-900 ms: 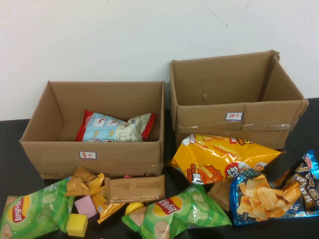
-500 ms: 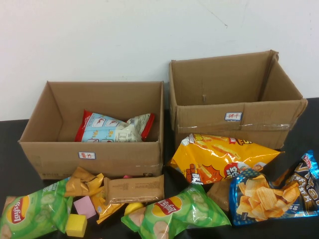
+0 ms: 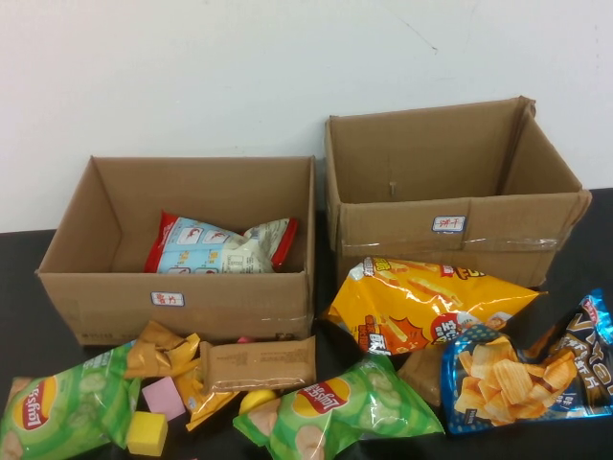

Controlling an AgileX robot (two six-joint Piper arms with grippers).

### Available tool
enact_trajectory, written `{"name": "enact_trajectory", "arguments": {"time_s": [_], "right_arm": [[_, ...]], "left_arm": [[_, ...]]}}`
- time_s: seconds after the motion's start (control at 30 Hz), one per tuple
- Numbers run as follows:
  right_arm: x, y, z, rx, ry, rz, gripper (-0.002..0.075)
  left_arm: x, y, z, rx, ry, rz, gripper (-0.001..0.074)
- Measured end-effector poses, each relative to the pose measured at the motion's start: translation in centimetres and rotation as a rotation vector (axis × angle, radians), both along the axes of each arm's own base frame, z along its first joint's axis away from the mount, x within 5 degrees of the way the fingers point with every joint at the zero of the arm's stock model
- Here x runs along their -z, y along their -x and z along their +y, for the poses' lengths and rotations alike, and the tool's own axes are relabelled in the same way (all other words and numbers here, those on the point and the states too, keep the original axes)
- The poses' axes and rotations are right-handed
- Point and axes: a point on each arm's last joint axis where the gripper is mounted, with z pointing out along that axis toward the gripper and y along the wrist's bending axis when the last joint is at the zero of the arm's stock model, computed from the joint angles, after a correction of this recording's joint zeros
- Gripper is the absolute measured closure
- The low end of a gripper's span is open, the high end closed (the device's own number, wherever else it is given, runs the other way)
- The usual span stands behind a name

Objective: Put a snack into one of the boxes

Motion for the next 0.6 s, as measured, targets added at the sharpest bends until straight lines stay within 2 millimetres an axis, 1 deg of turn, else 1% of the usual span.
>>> {"name": "enact_trajectory", "arguments": {"time_s": [0.37,0.4,0.43,0.47,0.53,0.6], "right_arm": [[0.0,0.0,0.0,0.0,0.0,0.0,0.0727],[0.0,0.0,0.0,0.0,0.0,0.0,0.0727],[0.0,0.0,0.0,0.0,0.0,0.0,0.0727],[0.0,0.0,0.0,0.0,0.0,0.0,0.0727],[0.0,0.0,0.0,0.0,0.0,0.0,0.0727],[0.0,0.0,0.0,0.0,0.0,0.0,0.0727]], "left_arm": [[0.0,0.0,0.0,-0.002,0.016,-0.003,0.0736],[-0.1,0.0,-0.1,-0.008,0.084,-0.012,0.0736],[-0.1,-0.1,-0.4,-0.019,0.222,-0.024,0.0736],[-0.3,-0.1,-0.6,-0.031,0.378,-0.043,0.0736],[-0.8,-0.2,-1.2,-0.062,0.812,-0.074,0.0736],[-1.4,-0.3,-1.3,-0.081,1.096,-0.118,0.0736]]}}
